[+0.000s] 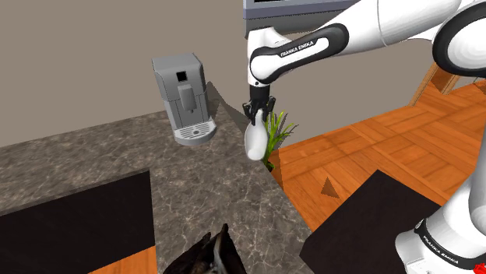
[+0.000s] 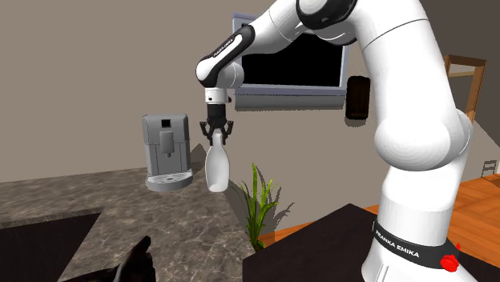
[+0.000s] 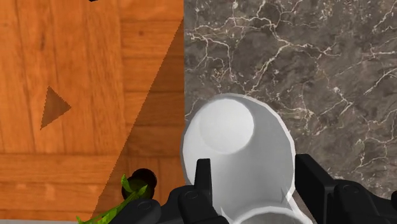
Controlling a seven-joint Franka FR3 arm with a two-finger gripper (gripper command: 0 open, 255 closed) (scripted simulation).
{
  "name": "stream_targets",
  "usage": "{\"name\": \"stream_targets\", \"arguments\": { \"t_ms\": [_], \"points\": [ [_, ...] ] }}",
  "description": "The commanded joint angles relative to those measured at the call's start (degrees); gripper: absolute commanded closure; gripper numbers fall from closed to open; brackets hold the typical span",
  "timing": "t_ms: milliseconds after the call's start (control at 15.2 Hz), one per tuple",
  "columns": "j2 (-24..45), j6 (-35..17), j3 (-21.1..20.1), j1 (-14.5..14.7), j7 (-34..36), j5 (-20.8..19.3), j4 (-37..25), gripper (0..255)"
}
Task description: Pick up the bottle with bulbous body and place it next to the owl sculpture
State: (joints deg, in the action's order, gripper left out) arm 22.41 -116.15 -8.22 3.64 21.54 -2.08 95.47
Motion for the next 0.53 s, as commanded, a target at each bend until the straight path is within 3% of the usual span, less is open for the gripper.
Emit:
{"name": "stream_targets", "arguments": {
  "t_ms": [0, 462],
  "points": [
    [-0.6, 1.2, 0.0, 0.0, -0.1, 0.1, -0.7, 255],
    [-2.0, 6.0, -0.1, -0.1, -0.1, 0.3, -4.0, 255]
  ]
}}
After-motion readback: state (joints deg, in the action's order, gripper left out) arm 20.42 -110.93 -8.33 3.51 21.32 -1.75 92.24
